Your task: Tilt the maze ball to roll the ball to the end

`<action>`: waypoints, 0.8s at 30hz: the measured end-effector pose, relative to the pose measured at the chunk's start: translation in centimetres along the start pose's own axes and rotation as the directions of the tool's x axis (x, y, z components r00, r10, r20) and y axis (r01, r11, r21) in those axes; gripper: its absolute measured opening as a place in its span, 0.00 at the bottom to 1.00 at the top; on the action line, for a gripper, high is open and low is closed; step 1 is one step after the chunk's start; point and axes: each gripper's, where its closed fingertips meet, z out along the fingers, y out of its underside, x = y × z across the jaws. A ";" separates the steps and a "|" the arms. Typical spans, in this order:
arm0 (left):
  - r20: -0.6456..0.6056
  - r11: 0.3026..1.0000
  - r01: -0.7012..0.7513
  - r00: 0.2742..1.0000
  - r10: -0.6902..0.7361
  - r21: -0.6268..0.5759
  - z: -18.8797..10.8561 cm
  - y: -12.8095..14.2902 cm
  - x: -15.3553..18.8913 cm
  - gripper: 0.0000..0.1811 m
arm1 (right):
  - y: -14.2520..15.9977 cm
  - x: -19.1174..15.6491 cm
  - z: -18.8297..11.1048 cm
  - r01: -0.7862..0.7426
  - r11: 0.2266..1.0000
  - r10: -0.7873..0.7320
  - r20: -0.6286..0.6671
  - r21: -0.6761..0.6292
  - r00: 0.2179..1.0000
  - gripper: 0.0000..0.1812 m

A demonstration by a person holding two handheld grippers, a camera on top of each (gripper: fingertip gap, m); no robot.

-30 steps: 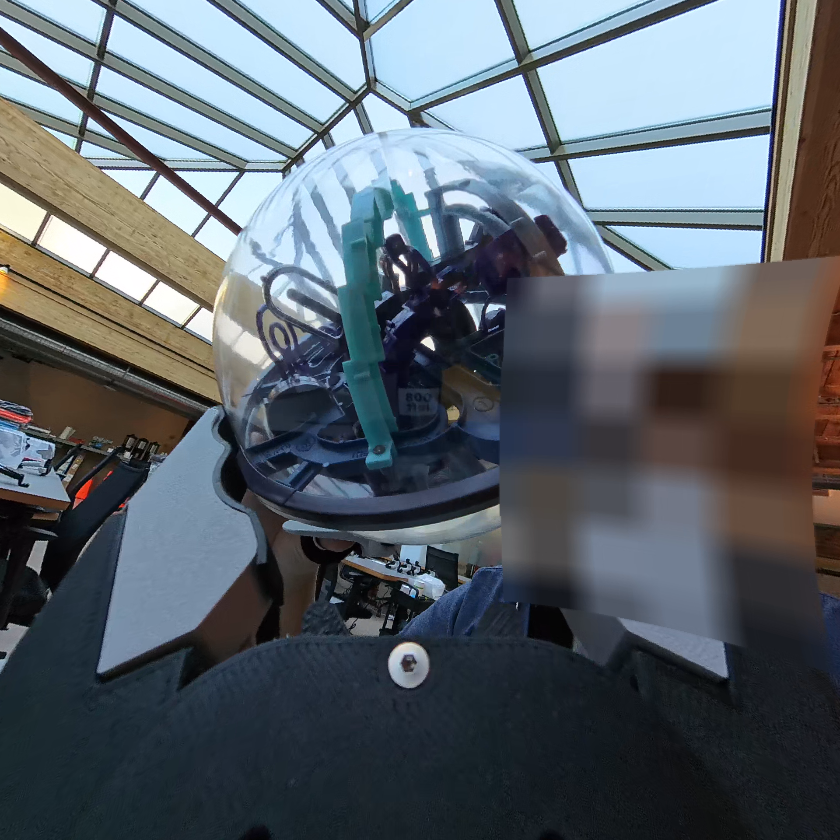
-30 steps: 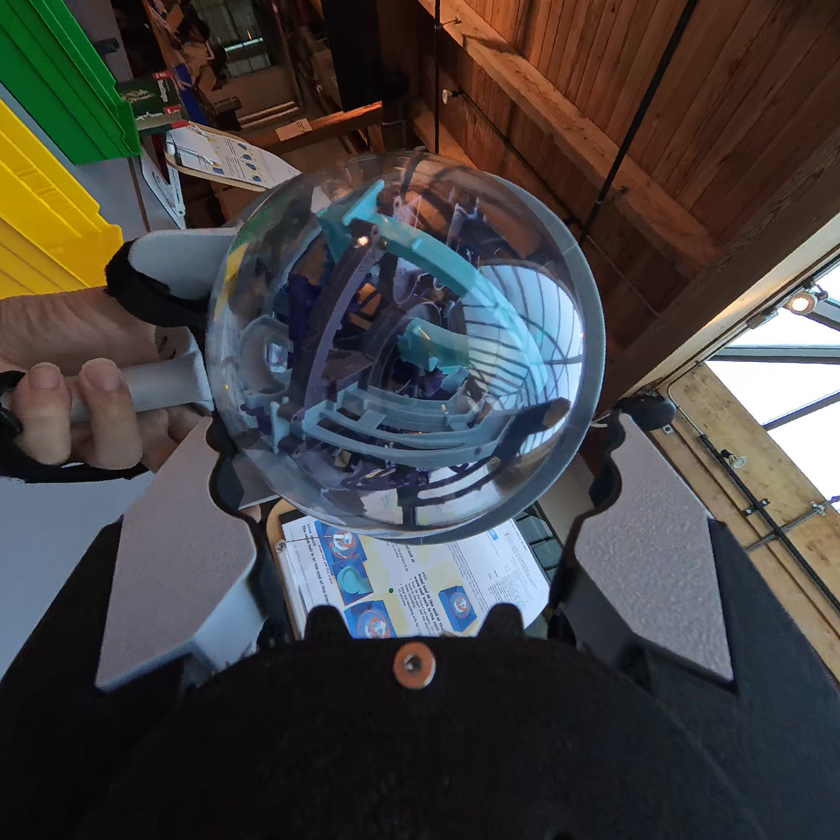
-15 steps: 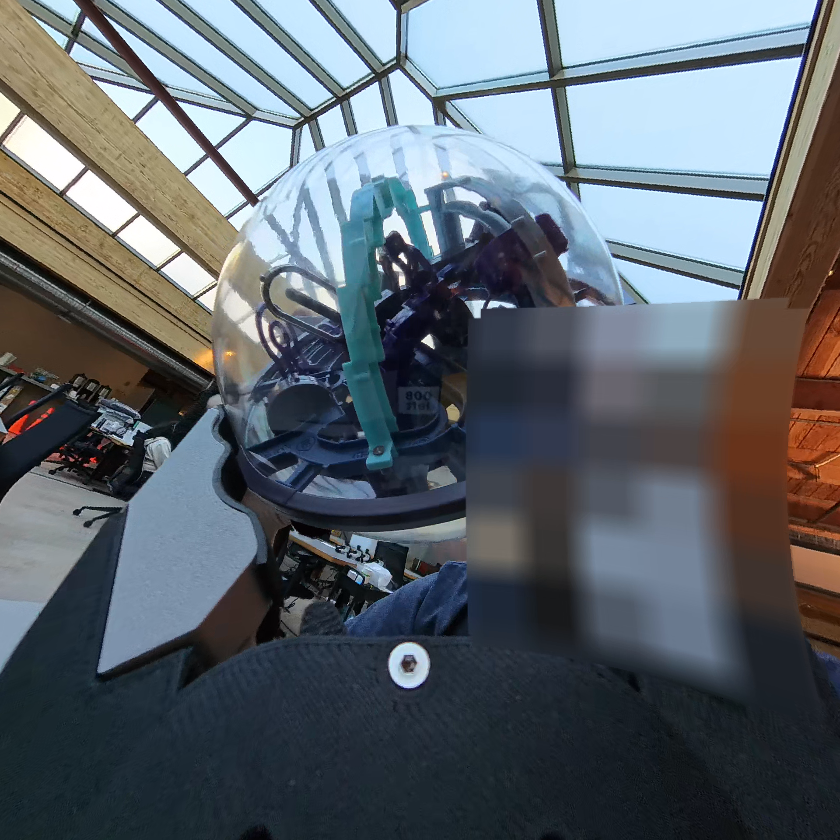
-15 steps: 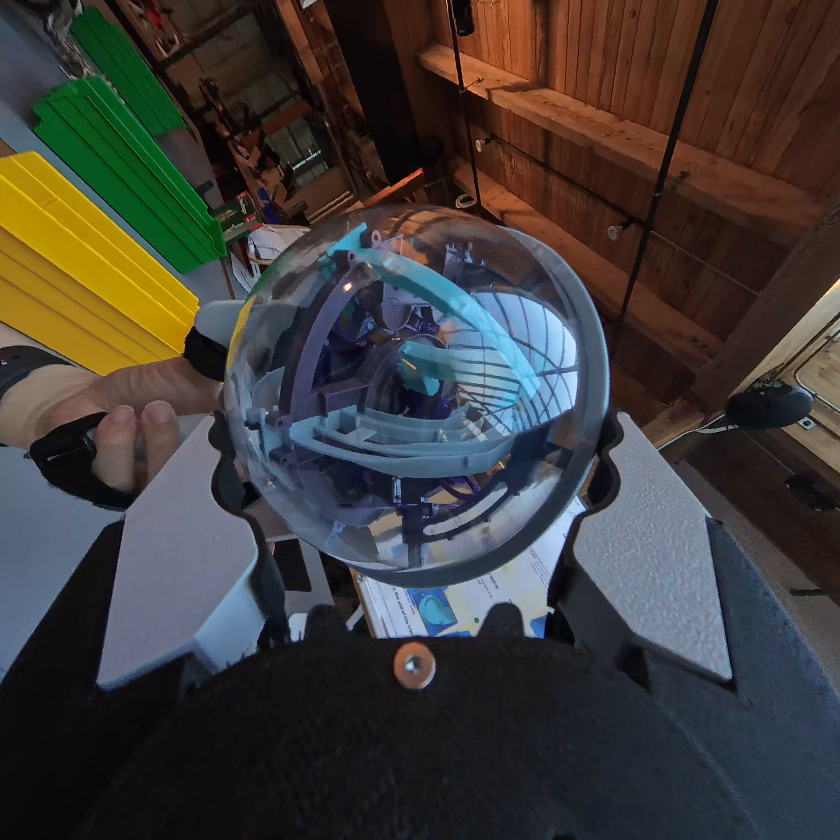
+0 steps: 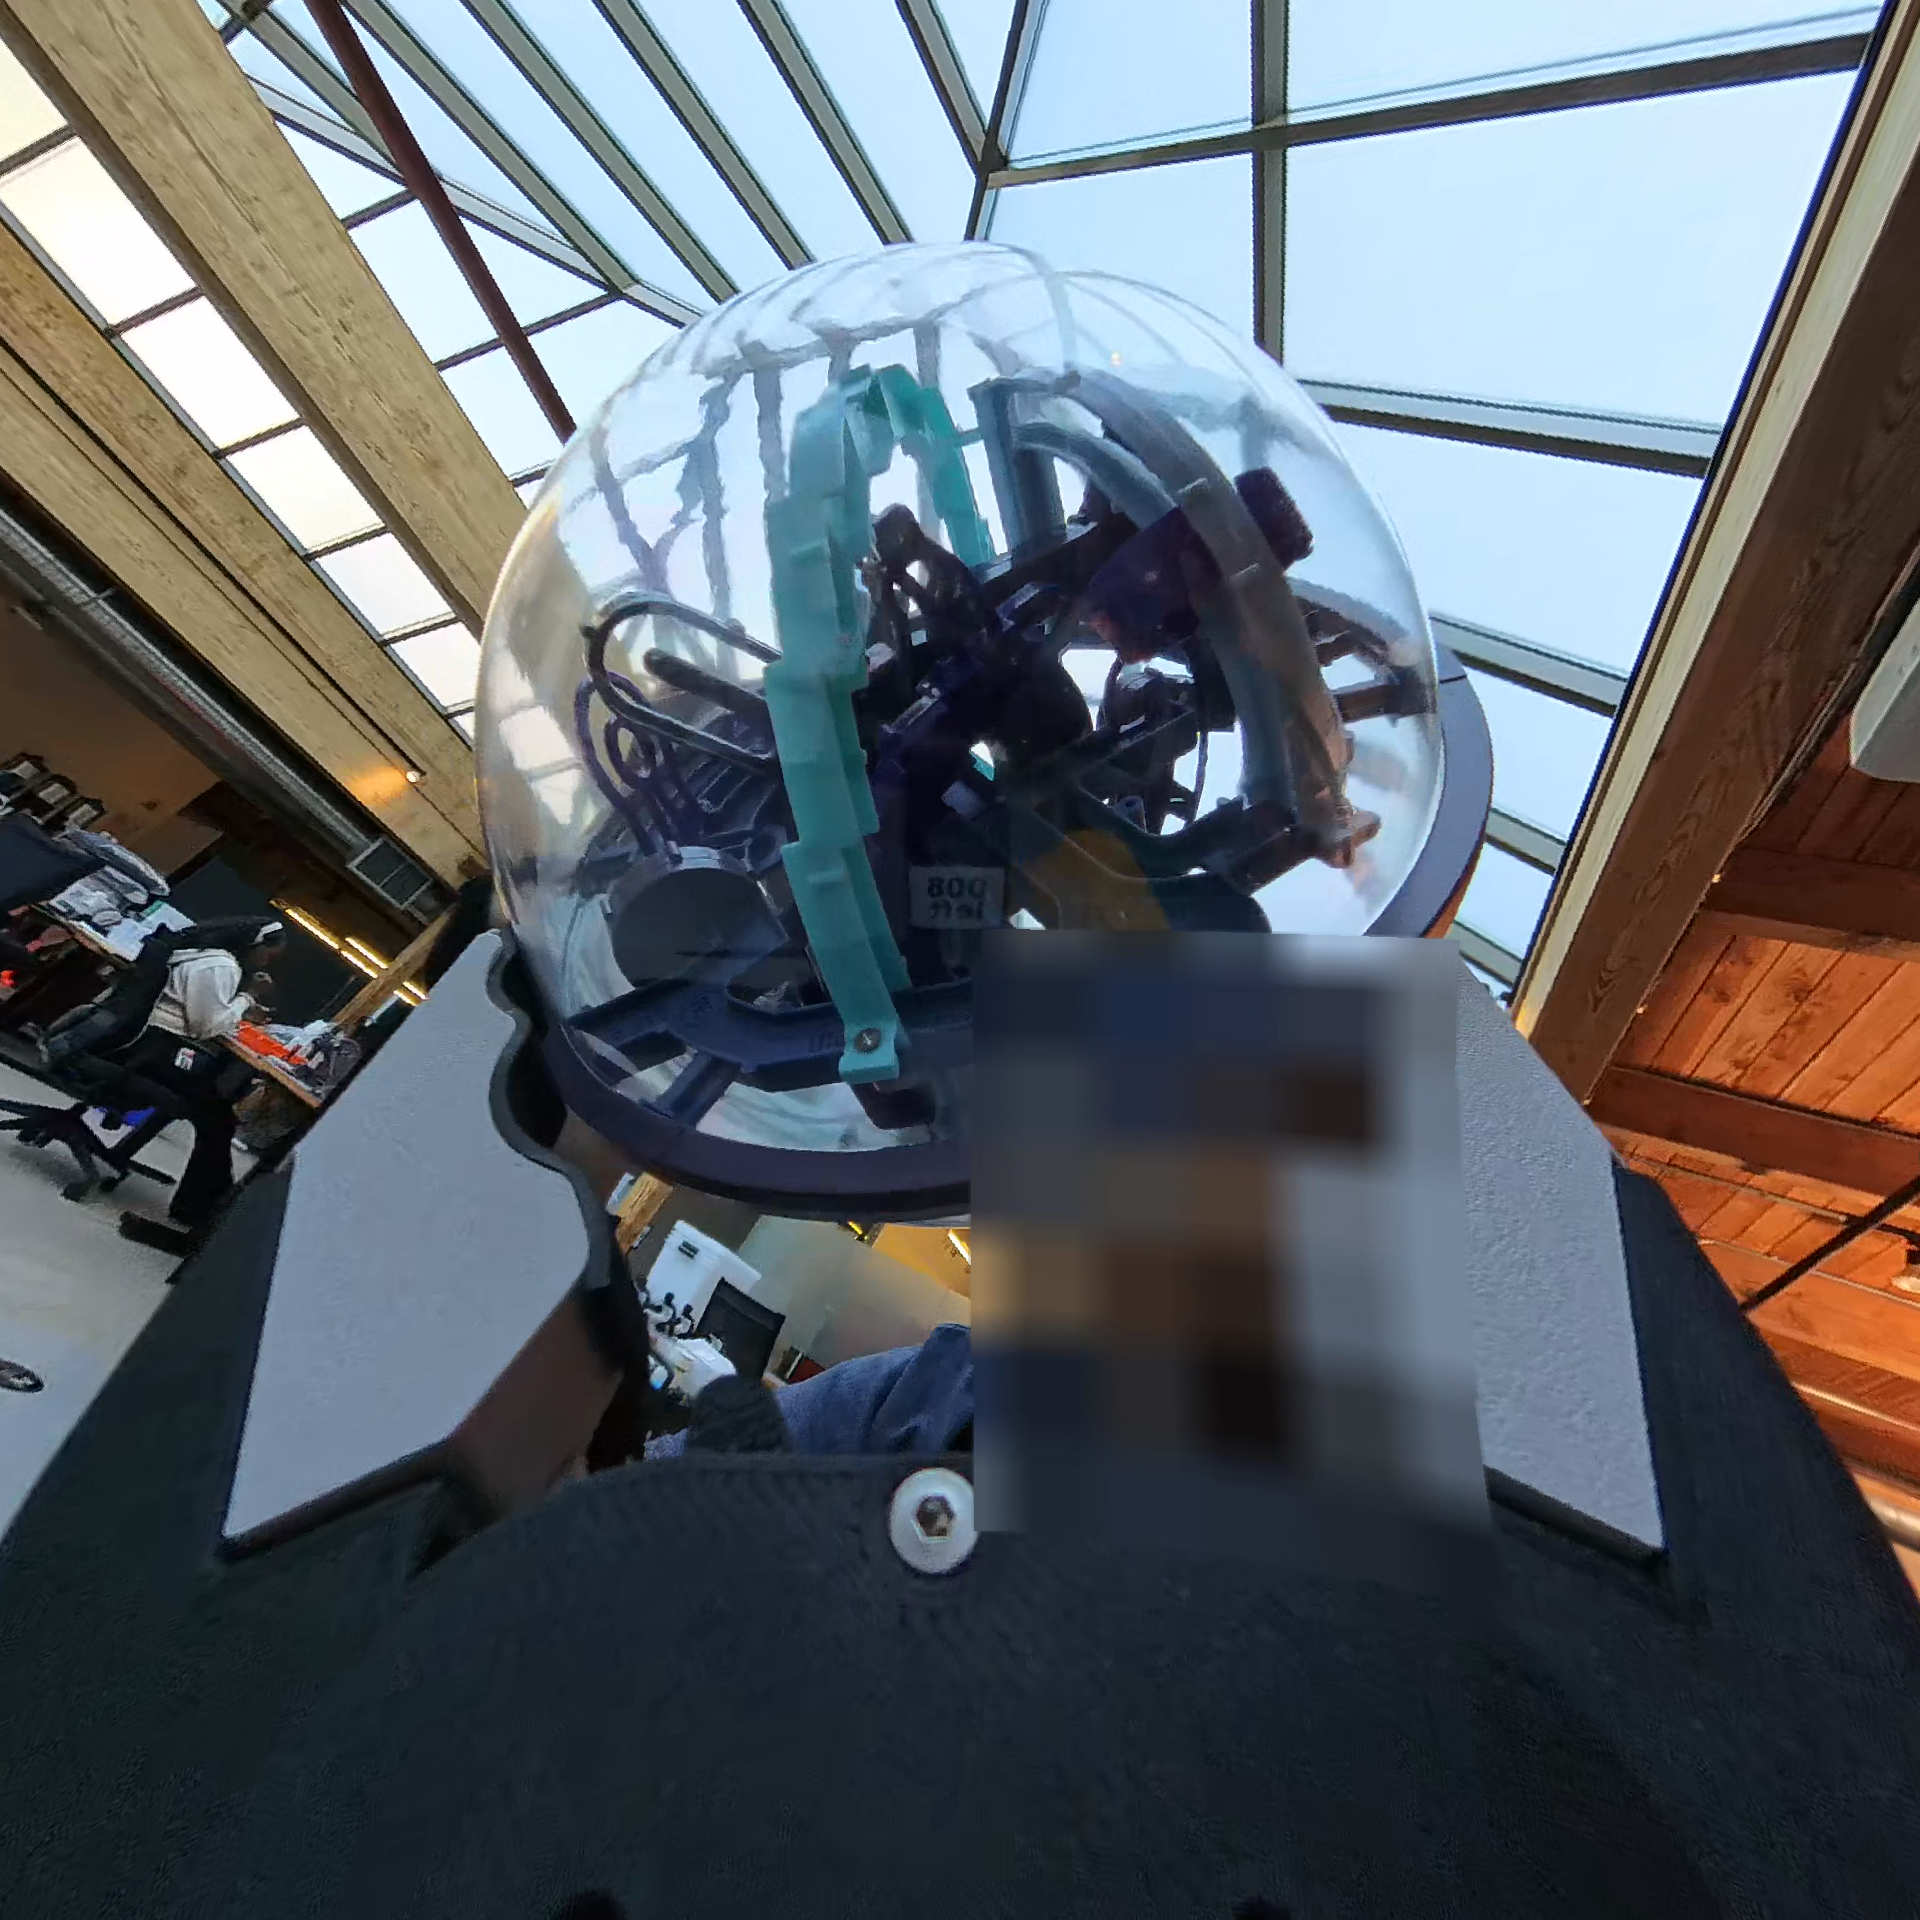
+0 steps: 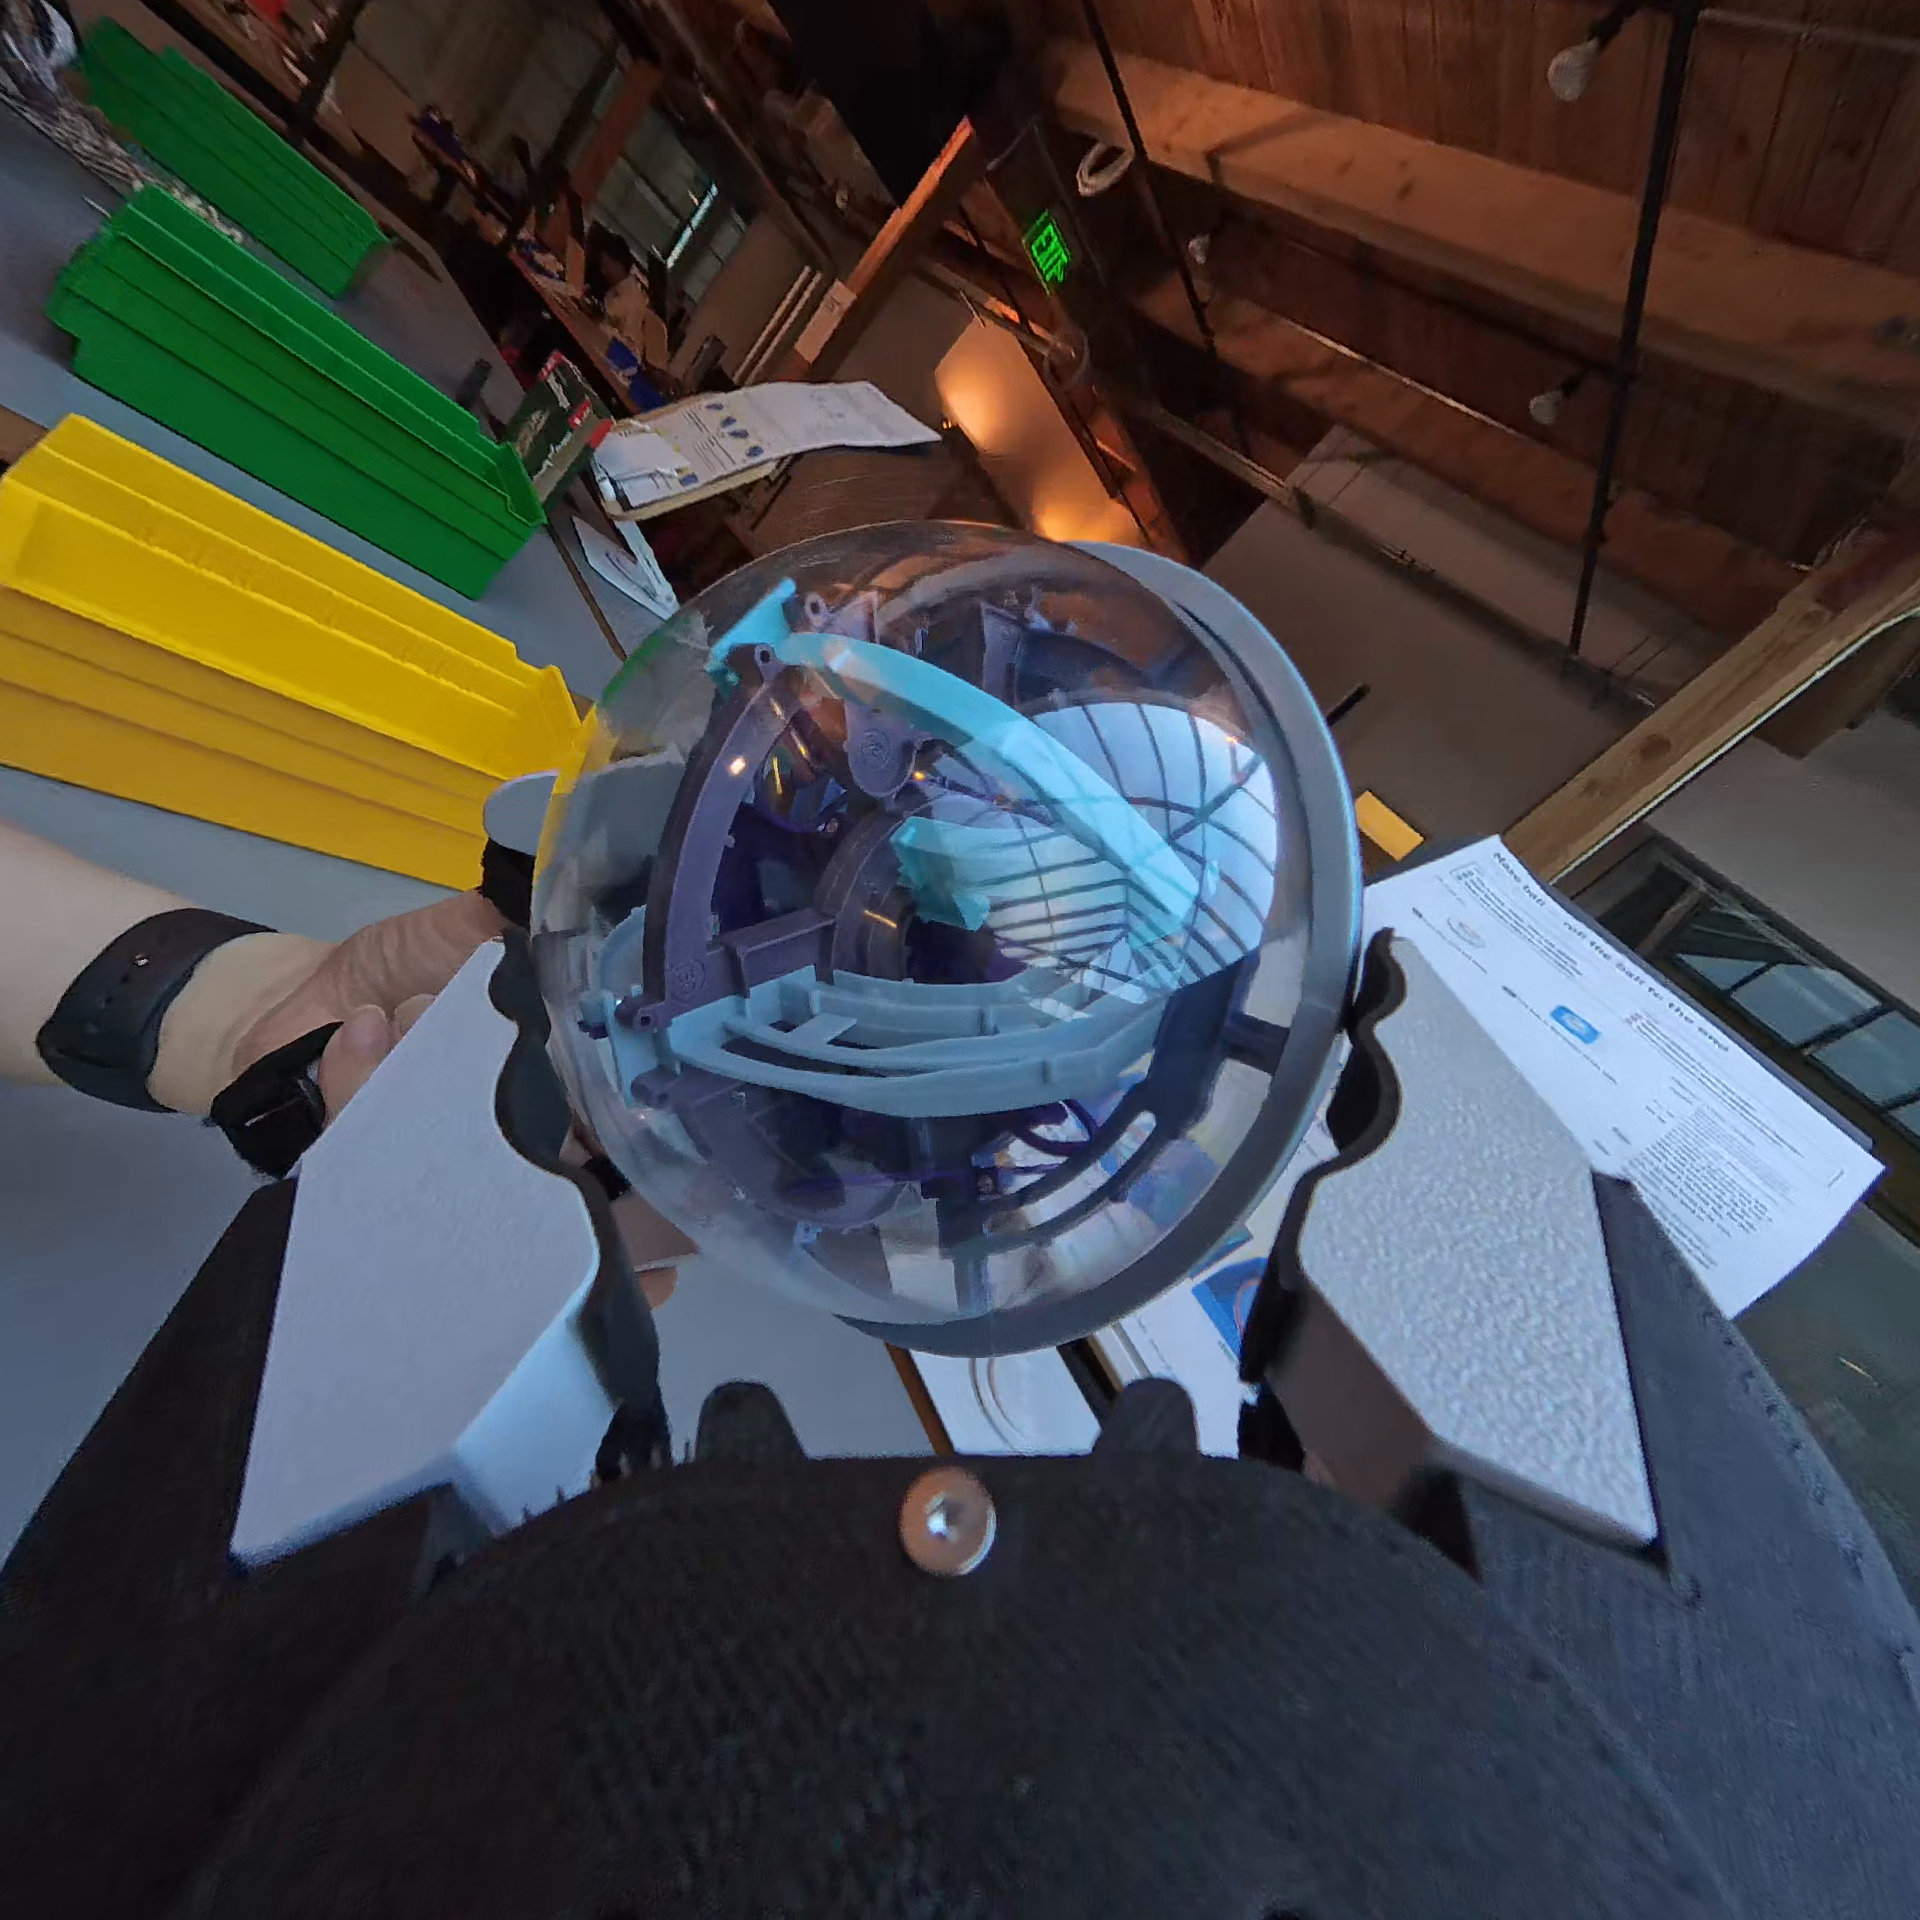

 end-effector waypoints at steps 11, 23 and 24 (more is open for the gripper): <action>-0.031 1.000 -0.016 0.999 0.016 -0.012 -2.2 -0.9 0.3 0.84 | 1.5 -1.2 1.8 0.048 0.991 -0.052 -0.030 -0.128 0.998 0.83; -0.008 0.987 -0.121 0.993 0.121 -0.104 -1.6 0.0 1.6 0.84 | -0.8 -2.7 1.8 0.030 0.999 -0.029 0.032 -0.013 0.999 0.85; -0.013 0.988 -0.122 0.992 0.122 -0.099 -1.5 0.0 1.8 0.84 | -1.1 -2.7 1.8 0.038 0.999 -0.037 0.022 -0.006 0.999 0.85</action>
